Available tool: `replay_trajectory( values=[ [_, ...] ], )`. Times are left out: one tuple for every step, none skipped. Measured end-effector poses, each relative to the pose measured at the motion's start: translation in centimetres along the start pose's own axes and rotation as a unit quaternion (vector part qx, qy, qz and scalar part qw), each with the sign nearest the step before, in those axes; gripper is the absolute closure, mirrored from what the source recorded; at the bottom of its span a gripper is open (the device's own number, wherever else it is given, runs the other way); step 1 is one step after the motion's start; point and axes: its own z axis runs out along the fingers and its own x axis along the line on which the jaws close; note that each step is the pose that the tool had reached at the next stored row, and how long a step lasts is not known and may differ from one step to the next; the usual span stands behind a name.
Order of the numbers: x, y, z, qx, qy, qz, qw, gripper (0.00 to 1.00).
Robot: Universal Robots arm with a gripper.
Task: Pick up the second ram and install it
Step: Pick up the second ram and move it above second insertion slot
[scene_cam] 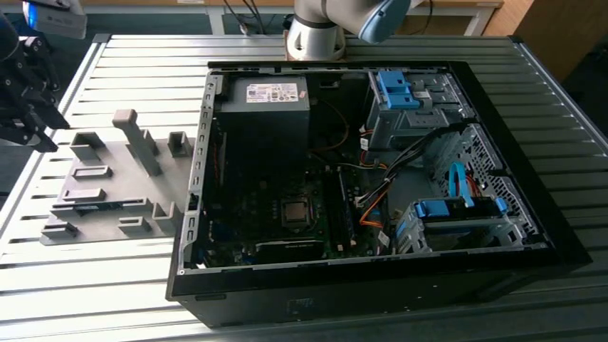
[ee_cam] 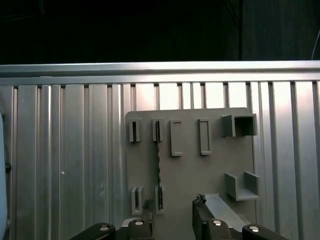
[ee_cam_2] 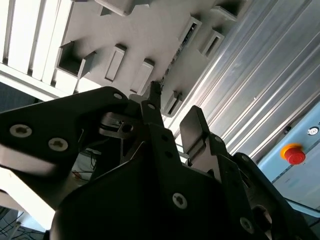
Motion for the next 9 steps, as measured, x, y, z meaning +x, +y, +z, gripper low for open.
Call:
replay_trajectory(
  values=[
    [0.01, 0.00, 0.13, 0.0005, -0.0001, 0.000, 1.0000, 0.57],
    [0.04, 0.03, 0.26, 0.0009, -0.0001, 0.000, 1.0000, 0.57],
    [0.05, 0.09, 0.41, 0.0012, -0.0001, 0.000, 1.0000, 0.57],
    [0.07, 0.18, 0.57, 0.0015, -0.0001, 0.000, 1.0000, 0.57],
    [0.09, 0.28, 0.74, 0.0018, -0.0001, 0.000, 1.0000, 0.57],
    [0.11, 0.37, 0.92, 0.0021, -0.0001, 0.000, 1.0000, 0.57],
    [0.13, 0.45, 1.09, 0.0022, -0.0001, 0.000, 1.0000, 0.57],
    [0.16, 0.52, 1.27, 0.0024, -0.0001, 0.000, 1.0000, 0.57],
    [0.18, 0.60, 1.41, 0.0024, -0.0001, 0.000, 1.0000, 0.57]
  ],
)
